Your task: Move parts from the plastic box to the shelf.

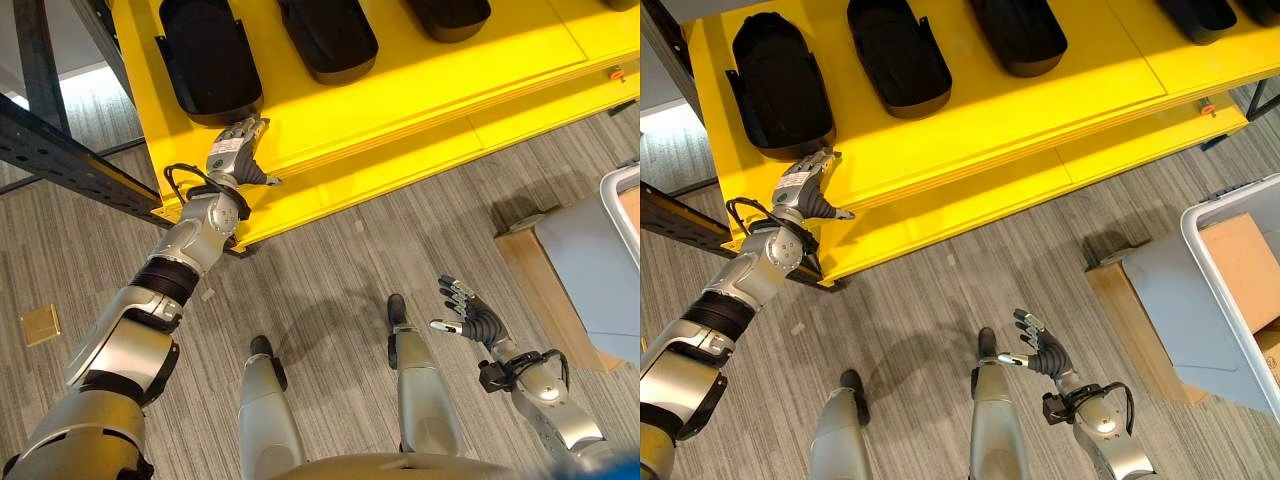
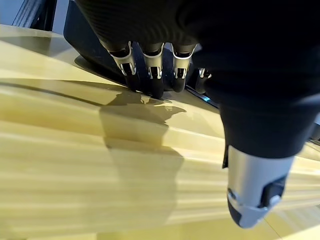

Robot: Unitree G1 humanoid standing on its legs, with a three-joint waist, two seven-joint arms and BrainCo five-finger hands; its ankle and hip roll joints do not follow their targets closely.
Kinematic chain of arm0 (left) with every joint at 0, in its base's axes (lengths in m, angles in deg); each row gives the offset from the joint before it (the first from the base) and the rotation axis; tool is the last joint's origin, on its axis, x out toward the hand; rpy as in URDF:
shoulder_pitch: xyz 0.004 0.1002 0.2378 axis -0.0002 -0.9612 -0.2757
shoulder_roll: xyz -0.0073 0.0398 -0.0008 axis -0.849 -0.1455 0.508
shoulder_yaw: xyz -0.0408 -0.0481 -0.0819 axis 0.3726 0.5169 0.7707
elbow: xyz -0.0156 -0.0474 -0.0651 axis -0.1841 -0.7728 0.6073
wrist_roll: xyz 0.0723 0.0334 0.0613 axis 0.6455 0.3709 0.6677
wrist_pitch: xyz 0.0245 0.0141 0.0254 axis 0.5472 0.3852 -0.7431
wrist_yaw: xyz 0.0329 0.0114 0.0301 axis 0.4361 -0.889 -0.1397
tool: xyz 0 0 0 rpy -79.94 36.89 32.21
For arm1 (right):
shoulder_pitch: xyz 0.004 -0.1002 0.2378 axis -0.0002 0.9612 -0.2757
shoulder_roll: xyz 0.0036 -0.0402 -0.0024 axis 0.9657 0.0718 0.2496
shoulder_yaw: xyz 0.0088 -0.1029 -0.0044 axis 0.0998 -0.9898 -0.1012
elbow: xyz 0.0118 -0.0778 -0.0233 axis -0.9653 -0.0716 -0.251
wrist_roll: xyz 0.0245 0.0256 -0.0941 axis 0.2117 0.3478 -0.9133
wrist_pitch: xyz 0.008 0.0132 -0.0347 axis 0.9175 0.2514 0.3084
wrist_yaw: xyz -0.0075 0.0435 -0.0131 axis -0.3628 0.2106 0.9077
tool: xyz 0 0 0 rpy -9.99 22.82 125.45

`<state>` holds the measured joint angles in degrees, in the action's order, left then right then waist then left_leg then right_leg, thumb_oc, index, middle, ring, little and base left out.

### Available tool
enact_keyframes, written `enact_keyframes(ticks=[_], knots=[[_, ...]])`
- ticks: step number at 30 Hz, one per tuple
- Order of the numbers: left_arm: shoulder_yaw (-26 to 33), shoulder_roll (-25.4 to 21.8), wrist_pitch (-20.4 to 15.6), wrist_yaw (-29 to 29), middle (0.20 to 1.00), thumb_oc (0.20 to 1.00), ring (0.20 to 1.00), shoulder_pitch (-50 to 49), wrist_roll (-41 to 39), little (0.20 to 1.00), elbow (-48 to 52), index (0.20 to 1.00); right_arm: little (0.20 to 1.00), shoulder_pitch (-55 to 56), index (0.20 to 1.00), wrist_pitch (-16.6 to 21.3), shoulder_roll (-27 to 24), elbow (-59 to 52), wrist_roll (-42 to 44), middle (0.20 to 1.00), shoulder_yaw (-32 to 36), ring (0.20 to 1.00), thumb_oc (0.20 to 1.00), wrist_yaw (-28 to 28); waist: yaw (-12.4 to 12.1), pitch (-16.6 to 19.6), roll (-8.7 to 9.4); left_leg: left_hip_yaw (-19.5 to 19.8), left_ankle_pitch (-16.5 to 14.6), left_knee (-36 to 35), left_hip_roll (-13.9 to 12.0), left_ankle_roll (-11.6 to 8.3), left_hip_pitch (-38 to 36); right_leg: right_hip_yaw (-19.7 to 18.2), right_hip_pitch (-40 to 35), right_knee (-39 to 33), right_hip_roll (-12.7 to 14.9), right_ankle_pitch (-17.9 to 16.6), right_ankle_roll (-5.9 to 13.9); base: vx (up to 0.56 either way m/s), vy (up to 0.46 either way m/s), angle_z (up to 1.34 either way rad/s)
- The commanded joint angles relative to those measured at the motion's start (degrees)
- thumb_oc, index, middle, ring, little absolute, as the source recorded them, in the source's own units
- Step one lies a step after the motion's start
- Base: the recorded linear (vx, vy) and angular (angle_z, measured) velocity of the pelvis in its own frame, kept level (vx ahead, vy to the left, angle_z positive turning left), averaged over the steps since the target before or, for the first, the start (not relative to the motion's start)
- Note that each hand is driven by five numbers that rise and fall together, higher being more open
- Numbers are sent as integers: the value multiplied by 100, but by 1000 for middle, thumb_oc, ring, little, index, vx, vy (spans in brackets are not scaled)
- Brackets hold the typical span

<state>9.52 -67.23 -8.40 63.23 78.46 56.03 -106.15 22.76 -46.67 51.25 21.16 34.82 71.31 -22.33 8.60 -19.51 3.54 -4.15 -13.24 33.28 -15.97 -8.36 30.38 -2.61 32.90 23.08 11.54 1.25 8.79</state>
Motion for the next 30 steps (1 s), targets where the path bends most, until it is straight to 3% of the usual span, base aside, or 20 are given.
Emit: enact_keyframes(ticks=[1,30], knots=[[-143,-224,-19,-175,1000,1000,1000,512,-127,1000,-343,1000,1000,275,1000,295,-276,-235,136,1000,81,1000,1000,52,-12,213,-36,106,803,-309,100,165,96,63,157,1076,42,255,-168,0,0,0],[-418,-441,17,-175,1000,1000,1000,1026,-100,1000,-678,1000,1000,300,1000,322,-326,-179,170,1000,68,1000,1000,97,5,256,-16,125,805,-258,116,164,136,24,170,1086,44,235,-161,0,0,0]])
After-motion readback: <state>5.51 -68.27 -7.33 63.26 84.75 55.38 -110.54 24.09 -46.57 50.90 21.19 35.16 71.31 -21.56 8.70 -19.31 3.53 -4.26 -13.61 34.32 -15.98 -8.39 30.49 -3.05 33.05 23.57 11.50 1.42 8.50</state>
